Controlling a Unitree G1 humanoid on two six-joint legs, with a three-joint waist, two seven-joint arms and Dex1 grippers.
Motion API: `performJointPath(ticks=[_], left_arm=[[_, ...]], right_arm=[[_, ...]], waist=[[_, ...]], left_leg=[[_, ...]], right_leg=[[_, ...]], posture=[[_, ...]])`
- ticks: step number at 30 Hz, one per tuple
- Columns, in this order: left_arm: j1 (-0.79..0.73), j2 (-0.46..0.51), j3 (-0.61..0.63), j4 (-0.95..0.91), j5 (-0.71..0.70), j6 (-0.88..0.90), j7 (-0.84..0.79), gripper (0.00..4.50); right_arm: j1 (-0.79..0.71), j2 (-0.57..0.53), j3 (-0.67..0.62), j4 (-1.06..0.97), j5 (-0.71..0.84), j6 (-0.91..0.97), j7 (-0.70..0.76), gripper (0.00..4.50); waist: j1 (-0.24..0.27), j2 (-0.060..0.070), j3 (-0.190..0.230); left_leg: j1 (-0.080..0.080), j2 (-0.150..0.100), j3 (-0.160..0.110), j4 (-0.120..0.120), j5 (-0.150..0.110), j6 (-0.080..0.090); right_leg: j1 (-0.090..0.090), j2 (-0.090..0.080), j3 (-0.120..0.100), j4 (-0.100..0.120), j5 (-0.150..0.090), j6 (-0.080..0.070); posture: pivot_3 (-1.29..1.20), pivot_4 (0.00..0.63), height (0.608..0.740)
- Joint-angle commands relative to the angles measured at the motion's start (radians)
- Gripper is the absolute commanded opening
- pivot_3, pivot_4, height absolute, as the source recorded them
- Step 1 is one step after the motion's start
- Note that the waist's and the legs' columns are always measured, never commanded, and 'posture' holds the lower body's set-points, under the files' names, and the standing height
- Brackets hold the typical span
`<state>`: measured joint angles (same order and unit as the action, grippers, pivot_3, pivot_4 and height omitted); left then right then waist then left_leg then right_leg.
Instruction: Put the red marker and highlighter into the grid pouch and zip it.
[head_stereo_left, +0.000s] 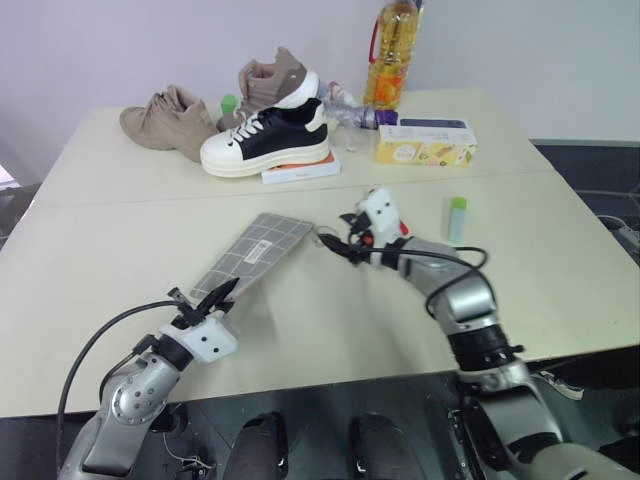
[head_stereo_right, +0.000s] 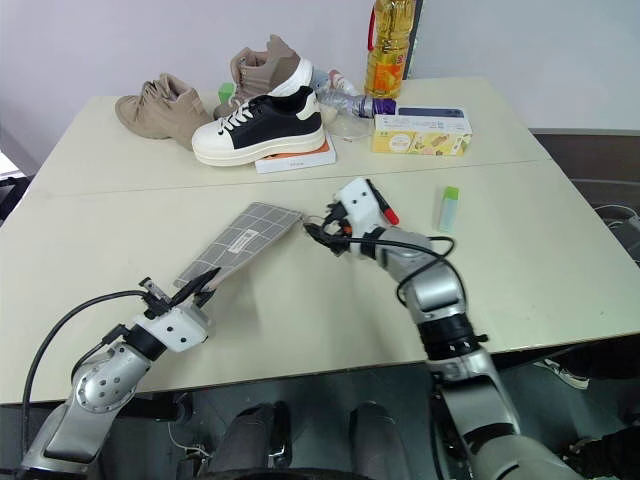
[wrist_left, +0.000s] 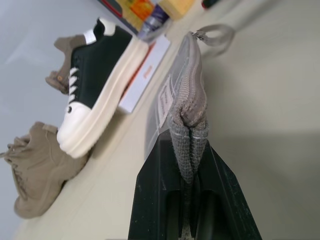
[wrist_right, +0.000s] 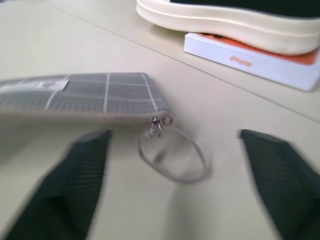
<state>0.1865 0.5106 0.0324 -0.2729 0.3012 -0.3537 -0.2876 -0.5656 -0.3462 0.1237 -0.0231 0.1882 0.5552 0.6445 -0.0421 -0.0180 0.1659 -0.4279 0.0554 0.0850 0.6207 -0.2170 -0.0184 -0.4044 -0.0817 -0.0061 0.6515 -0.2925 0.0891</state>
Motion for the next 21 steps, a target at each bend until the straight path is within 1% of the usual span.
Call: performJointPath(ticks=[1,5,12,14,16,17,18,19,21], left_arm=[[-0.022,-0.006,-0.003,-0.038,-0.042,-0.009,-0.013,0.0],[-0.045,-0.013,-0.023,-0.031,-0.064,-0.017,-0.03,0.0],[-0.056,-0.029,-0.048,-0.037,-0.084,-0.017,-0.053,0.0],[-0.053,-0.031,-0.052,-0.042,-0.084,-0.016,-0.054,0.0],[-0.047,-0.036,-0.059,-0.049,-0.089,-0.014,-0.059,0.0],[-0.044,-0.038,-0.06,-0.051,-0.088,-0.013,-0.06,0.0],[-0.042,-0.04,-0.06,-0.054,-0.086,-0.011,-0.06,0.0],[-0.041,-0.041,-0.06,-0.055,-0.084,-0.01,-0.059,0.0],[-0.038,-0.046,-0.06,-0.057,-0.078,-0.004,-0.057,0.0]], right_arm=[[0.011,-0.031,0.03,-0.052,-0.026,-0.032,0.021,4.27],[0.004,-0.039,0.066,0.002,-0.088,-0.06,-0.013,4.27],[-0.051,0.035,0.052,0.129,-0.134,-0.101,-0.117,4.27],[-0.058,0.048,0.045,0.151,-0.136,-0.11,-0.129,3.74],[-0.054,0.052,0.041,0.148,-0.127,-0.109,-0.122,3.01],[-0.051,0.052,0.041,0.143,-0.125,-0.107,-0.119,2.32],[-0.048,0.051,0.041,0.137,-0.124,-0.105,-0.117,2.08],[-0.044,0.049,0.042,0.129,-0.122,-0.101,-0.113,1.43],[-0.032,0.043,0.049,0.105,-0.122,-0.087,-0.104,0.47]], waist=[[-0.002,0.0,0.0],[-0.001,0.0,0.0],[0.0,0.0,0.0],[0.0,0.0,0.0],[0.002,0.0,0.0],[0.002,0.0,0.0],[0.002,0.0,0.0],[0.002,0.0,0.0],[0.002,0.0,0.0]], left_leg=[[0.0,0.0,0.0,0.0,0.0,0.0],[0.0,0.003,0.0,0.0,0.0,0.0],[0.0,0.004,0.002,0.002,0.0,0.0],[0.0,0.004,0.002,0.002,0.0,0.0],[0.0,0.004,0.002,0.003,0.0,0.0],[0.0,0.004,0.002,0.003,0.0,0.0],[0.0,0.004,0.002,0.003,0.0,0.0],[0.0,0.004,0.002,0.003,0.0,0.0],[0.0,0.004,0.002,0.003,0.0,0.0]], right_leg=[[0.0,0.001,0.0,0.0,0.0,0.0],[0.0,0.004,0.0,0.0,0.0,0.0],[0.0,0.005,0.0,0.0,0.0,0.0],[0.0,0.005,0.0,0.001,0.0,0.0],[0.0,0.005,0.0,0.001,0.0,0.0],[0.0,0.005,0.0,0.001,0.0,0.0],[0.0,0.005,0.0,0.0,0.0,0.0],[0.0,0.005,0.0,0.001,0.0,0.0],[0.0,0.005,0.0,0.001,0.0,0.0]], posture=[[0.0,0.15,0.74],[0.0,0.15,0.74],[0.0,0.15,0.74],[0.0,0.15,0.74],[0.0,0.15,0.74],[0.0,0.15,0.74],[0.0,0.15,0.74],[0.0,0.15,0.74],[0.0,0.15,0.74]])
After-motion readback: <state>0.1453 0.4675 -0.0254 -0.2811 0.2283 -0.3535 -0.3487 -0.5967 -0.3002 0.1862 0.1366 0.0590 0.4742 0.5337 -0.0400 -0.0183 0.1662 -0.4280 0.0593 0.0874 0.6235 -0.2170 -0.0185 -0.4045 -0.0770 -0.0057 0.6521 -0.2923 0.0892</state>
